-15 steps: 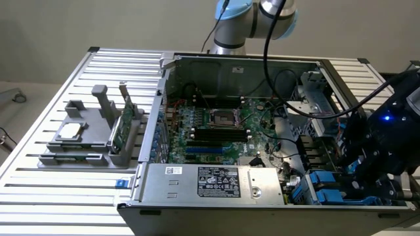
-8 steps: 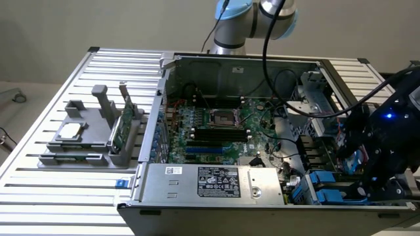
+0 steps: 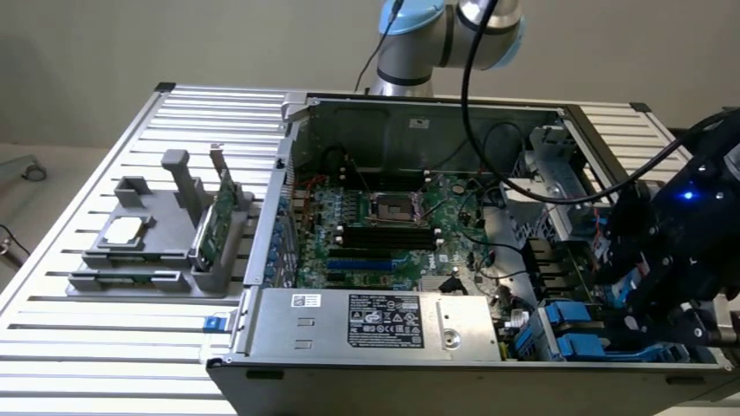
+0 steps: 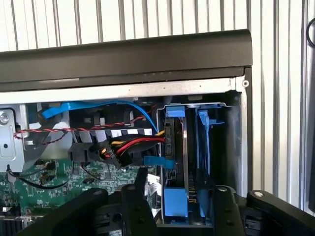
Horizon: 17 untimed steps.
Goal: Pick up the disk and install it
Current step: 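Insert the first disk wire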
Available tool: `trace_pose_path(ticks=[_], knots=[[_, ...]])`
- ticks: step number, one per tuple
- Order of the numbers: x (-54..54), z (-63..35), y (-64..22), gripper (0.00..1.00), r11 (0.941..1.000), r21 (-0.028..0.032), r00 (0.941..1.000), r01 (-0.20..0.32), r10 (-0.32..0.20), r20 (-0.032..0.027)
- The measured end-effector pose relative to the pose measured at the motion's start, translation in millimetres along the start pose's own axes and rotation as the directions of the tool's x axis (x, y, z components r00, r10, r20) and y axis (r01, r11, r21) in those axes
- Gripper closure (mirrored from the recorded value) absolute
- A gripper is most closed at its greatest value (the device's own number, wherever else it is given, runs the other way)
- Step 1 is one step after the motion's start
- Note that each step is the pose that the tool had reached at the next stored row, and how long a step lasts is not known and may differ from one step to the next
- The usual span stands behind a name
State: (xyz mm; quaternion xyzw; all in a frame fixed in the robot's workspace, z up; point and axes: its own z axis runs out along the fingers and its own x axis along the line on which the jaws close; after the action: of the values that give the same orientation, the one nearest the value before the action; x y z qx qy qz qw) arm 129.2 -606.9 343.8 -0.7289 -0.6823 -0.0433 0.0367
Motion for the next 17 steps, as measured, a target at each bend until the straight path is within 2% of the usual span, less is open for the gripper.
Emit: trace_pose_path(ticks=[1, 3, 6, 9, 14, 17], knots=[[-0.1, -0.5, -1.4, 0.55, 1.0000, 0.0000, 1.0000, 0.000, 0.000, 0.0001], [-0.4, -1.6, -4.4, 0.67, 1.0000, 0.0000, 1.0000, 0.000, 0.000, 0.0002], [-0.3, -4.2, -7.7, 0.73, 1.0000, 0.0000, 1.0000, 0.000, 0.000, 0.0005], [-0.1, -7.9, -11.6, 0.89, 1.0000, 0.0000, 1.0000, 0.000, 0.000, 0.0002], [0.5, -18.4, -20.7, 0.89, 1.0000, -0.0005, 1.0000, 0.000, 0.000, 0.0002], [1.1, -28.1, -27.1, 0.89, 1.0000, -0.0018, 1.0000, 0.000, 0.000, 0.0002]])
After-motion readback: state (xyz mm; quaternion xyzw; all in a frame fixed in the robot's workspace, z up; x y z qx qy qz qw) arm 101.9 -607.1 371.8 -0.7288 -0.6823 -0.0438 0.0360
